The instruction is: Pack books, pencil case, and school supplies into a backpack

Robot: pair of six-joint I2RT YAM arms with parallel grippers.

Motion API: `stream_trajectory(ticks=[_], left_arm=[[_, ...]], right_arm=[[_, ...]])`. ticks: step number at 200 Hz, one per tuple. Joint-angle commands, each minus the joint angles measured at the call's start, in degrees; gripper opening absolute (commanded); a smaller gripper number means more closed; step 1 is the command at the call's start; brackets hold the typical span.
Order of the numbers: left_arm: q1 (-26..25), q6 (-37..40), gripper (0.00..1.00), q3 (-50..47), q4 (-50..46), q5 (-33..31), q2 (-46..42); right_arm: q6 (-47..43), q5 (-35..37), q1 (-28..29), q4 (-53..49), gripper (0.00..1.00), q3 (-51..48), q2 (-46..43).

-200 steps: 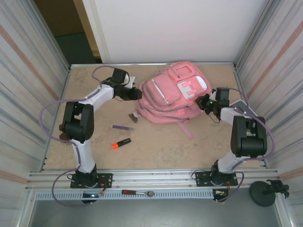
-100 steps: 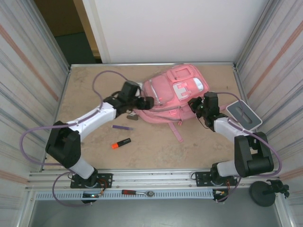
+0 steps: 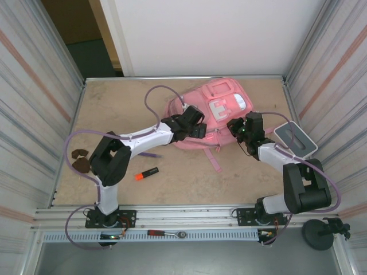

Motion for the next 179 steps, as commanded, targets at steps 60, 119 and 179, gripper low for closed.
stream_trajectory(ticks=[60, 119, 179], left_arm=[[1.0, -6.7, 0.99, 0.3, 4.5, 1.0, 1.1], [1.2, -13.0, 0.99, -5.1, 8.5, -4.5, -1.1], [0.0, -13.9, 0.99, -2.0, 8.7, -3.4, 1.4]], right_arm=[[-1.8, -3.8, -1.0, 5.9, 0.00, -1.8, 2.2], [-1.7, -4.5, -1.0, 7.5, 0.00, -2.6, 3.3], [-1.6, -5.0, -0.8, 8.6, 0.00, -3.0, 4.5]])
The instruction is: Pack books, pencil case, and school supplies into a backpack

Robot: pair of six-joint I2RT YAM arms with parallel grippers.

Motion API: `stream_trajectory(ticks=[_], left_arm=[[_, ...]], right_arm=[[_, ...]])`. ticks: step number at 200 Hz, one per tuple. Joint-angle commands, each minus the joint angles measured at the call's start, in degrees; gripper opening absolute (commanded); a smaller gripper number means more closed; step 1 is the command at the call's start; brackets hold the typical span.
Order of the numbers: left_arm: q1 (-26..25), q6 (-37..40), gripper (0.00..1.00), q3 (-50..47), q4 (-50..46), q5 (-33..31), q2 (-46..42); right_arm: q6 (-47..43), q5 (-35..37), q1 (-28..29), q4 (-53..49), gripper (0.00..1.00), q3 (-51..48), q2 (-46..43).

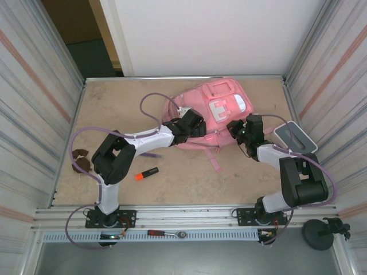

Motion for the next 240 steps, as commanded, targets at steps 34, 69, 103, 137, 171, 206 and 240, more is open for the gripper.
stream_trajectory(ticks=[34, 69, 103, 137, 171, 206, 240], left_arm=[[-0.2, -2.2, 0.99, 2.4, 0.3, -4.2, 1.1], [-0.7, -0.7, 0.99, 4.2, -1.5, -5.7, 2.2], [-0.5, -0.4, 0.99, 5.6, -1.6, -6.3, 3.4], [0.5, -2.4, 0.99, 5.7, -0.6, -3.8, 3.6], [1.8, -2.4, 0.94, 1.3, 1.5, -3.4, 0.3], [3.1, -1.4, 0.80, -4.7, 4.1, -0.1, -4.0], [3.6, 0.6, 0.67, -7.5, 4.2, 2.6, -6.6]], right_arm=[[-1.5, -3.1, 0.4, 2.3, 0.00, -0.7, 1.5], [-1.5, -3.5, 0.4, 2.7, 0.00, -0.6, 2.2], [-1.3, -4.0, 0.5, 3.3, 0.00, -0.3, 3.3], [-1.3, -4.5, 0.4, 3.6, 0.00, -0.4, 4.1], [-1.6, -4.8, -0.6, 3.6, 0.00, -1.1, 3.9], [-1.7, -5.3, -2.0, 3.6, 0.00, -1.6, 3.5], [-1.8, -5.5, -2.8, 3.6, 0.00, -1.9, 3.5]])
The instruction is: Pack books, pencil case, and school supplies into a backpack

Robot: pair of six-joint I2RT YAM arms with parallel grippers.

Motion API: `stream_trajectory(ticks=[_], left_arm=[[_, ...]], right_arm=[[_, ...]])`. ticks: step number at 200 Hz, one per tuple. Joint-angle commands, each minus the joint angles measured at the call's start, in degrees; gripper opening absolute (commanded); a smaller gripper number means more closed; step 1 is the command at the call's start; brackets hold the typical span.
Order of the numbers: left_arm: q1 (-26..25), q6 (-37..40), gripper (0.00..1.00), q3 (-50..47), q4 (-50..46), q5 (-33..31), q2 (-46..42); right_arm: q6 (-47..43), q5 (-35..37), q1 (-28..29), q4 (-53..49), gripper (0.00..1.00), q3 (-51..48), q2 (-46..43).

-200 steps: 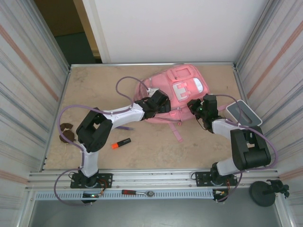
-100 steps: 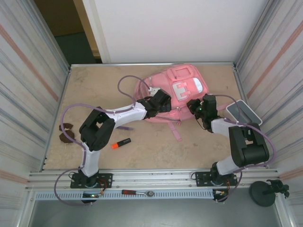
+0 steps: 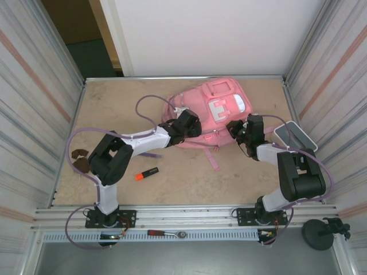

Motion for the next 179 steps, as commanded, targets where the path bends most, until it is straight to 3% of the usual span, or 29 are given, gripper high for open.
stream_trajectory(ticks=[1, 37, 109, 155, 179], left_arm=[[2.1, 0.8, 0.67, -2.4, -0.8, -0.4, -3.9], [3.4, 1.7, 0.50, -3.3, -0.3, 4.2, -3.7], [3.4, 2.2, 0.28, -4.3, 0.6, 9.3, -3.4], [3.6, 3.1, 0.11, -5.8, 0.5, 8.7, -4.0], [4.2, 6.5, 0.00, -6.9, 0.1, 7.5, -6.6]], right_arm=[[-1.7, -1.2, -0.8, -0.9, 0.00, -1.3, 0.2], [-1.7, -1.1, -1.1, -0.8, 0.00, -1.5, 0.3], [-1.8, -1.5, -1.7, -1.0, 0.00, -1.3, 0.5], [-2.4, -2.4, -3.2, -1.7, 0.00, -0.8, 0.2], [-6.2, -3.5, -5.4, -7.8, 0.00, 1.3, -0.4]])
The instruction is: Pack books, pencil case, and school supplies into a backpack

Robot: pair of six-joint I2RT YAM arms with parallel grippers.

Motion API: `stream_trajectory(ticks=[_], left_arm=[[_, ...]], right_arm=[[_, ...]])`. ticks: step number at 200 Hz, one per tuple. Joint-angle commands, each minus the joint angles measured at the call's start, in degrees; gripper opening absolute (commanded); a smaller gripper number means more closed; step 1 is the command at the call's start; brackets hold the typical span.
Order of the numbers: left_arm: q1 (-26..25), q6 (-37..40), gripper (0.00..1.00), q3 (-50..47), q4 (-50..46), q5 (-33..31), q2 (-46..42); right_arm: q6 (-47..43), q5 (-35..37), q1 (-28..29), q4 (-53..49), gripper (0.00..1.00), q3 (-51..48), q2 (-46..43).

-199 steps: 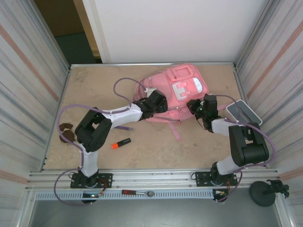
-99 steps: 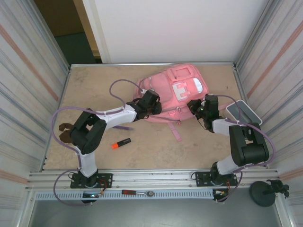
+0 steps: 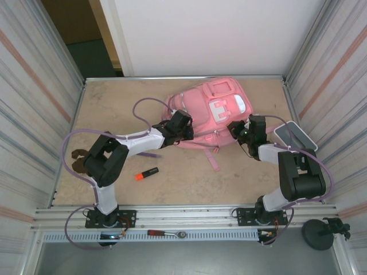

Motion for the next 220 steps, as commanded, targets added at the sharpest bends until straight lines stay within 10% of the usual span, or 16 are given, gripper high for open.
stream_trajectory(ticks=[1, 111, 220], left_arm=[[1.8, 3.9, 0.00, -2.1, -2.6, -2.9, -4.2], [3.8, 27.5, 0.00, 8.2, -20.1, 6.7, -2.6], [1.2, 23.7, 0.00, 6.9, -15.7, 14.7, -4.2]], right_arm=[[-5.9, 0.2, -3.2, -7.7, 0.00, 1.8, -0.5], [-28.1, -1.2, -9.9, -40.5, 0.00, 30.5, 12.0], [-24.2, -2.7, 1.3, -37.8, 0.56, 16.7, -7.2]])
